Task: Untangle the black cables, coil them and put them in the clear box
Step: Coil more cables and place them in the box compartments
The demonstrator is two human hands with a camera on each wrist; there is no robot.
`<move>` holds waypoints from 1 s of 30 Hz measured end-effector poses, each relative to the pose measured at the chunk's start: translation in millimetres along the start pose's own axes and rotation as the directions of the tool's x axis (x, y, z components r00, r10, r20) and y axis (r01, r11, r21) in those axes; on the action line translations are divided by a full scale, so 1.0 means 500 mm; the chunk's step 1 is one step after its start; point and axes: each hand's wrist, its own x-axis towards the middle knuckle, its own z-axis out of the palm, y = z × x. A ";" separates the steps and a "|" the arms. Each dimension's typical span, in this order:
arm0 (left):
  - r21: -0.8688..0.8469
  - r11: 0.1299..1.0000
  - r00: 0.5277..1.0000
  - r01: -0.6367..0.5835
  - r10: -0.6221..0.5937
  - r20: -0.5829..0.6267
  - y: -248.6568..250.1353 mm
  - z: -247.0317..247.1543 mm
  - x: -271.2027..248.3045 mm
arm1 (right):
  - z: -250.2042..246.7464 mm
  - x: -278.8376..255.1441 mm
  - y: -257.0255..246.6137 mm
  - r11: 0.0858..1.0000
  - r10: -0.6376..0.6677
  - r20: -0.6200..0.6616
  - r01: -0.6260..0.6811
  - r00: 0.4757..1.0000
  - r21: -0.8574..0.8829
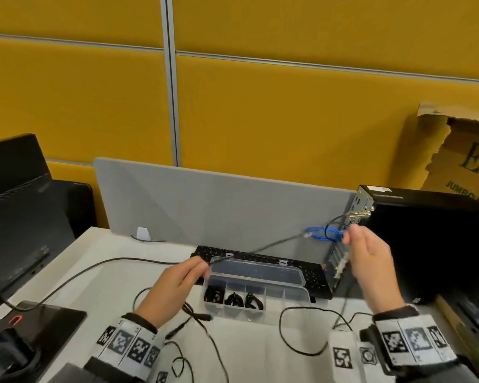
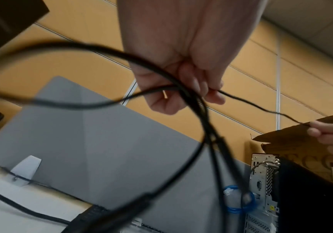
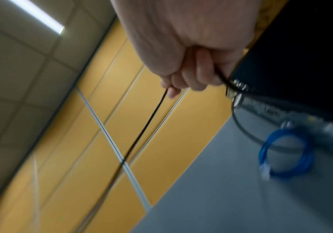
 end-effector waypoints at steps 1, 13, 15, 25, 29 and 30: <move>-0.001 1.000 1.000 0.007 -0.007 -0.008 -0.003 0.000 0.000 | -0.004 0.001 0.006 0.993 -0.043 -0.036 0.039 0.998 -0.112; -0.066 0.993 0.995 -0.101 0.100 -0.015 0.083 0.025 0.031 | 0.129 -0.104 -0.080 0.957 -0.173 0.593 0.277 0.786 -0.089; -0.032 0.999 0.999 -0.041 0.042 0.026 0.064 0.007 0.026 | 0.099 -0.068 -0.068 0.966 -0.207 0.370 0.248 0.906 -0.067; -0.234 0.972 0.998 -0.019 0.005 -0.059 0.110 -0.015 0.037 | 0.095 -0.051 -0.088 0.951 -0.287 0.496 0.307 0.819 0.044; -0.294 0.953 0.974 -0.068 0.127 0.187 0.126 -0.011 0.037 | 0.113 -0.059 -0.107 0.938 -0.345 0.451 0.317 0.823 0.140; -0.464 0.886 0.965 -0.015 0.133 0.225 0.133 -0.016 0.034 | 0.116 -0.051 -0.101 0.941 -0.333 0.413 0.327 0.848 0.087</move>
